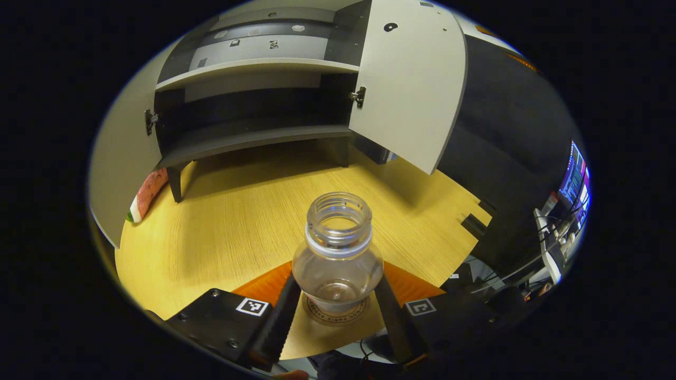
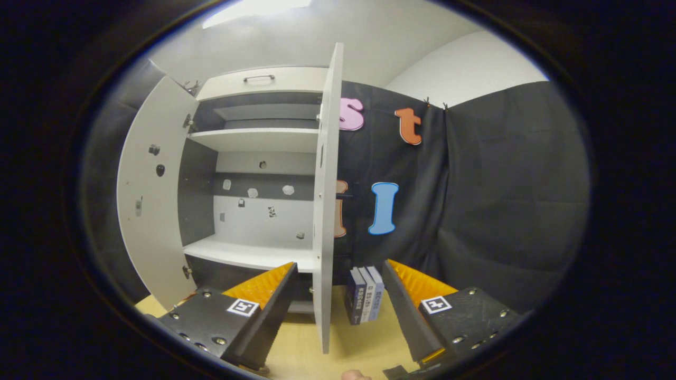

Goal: Grasp the bottle in the cabinet with the left hand and place it on the coaster, then close the right door with the right hand and the left door with the left hand.

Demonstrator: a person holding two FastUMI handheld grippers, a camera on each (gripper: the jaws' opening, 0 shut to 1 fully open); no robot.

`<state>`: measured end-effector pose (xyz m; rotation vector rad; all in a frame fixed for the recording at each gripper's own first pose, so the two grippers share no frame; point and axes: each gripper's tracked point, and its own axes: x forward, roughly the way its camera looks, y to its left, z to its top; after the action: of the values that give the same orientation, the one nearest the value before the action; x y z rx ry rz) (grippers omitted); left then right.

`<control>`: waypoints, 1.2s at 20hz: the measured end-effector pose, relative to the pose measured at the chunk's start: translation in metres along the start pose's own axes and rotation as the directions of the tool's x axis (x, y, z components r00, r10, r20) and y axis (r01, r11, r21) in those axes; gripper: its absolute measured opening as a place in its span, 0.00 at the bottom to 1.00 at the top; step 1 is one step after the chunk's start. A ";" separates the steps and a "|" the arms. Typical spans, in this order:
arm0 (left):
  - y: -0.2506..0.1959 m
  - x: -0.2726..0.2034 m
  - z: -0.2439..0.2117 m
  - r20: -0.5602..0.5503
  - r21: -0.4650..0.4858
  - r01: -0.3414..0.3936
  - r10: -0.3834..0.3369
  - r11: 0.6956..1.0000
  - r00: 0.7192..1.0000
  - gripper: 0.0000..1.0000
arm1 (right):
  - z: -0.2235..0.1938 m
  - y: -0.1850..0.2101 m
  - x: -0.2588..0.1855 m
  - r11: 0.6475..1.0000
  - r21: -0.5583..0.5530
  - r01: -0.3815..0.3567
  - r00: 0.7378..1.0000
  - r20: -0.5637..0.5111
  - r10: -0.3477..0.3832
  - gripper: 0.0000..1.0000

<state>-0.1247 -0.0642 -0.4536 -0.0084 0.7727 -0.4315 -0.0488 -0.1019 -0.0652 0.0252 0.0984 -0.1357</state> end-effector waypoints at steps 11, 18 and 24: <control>-0.005 -0.015 0.010 0.019 0.087 -0.025 0.023 0.996 1.000 0.80 | -0.006 0.017 0.008 0.999 0.004 -0.054 0.998 -0.013 0.054 0.96; -0.002 -0.038 0.054 0.095 0.120 -0.059 0.048 0.991 0.994 0.81 | -0.007 0.026 0.011 0.997 0.011 -0.074 0.997 -0.012 0.074 0.96; -0.009 -0.072 0.152 0.284 0.121 -0.078 0.041 0.990 0.958 0.82 | -0.010 0.025 0.012 0.998 0.011 -0.068 0.998 -0.017 0.068 0.96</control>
<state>-0.0707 -0.0677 -0.2936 0.0749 0.4623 -0.4122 -0.0350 -0.0783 -0.0758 0.0402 0.1136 -0.0678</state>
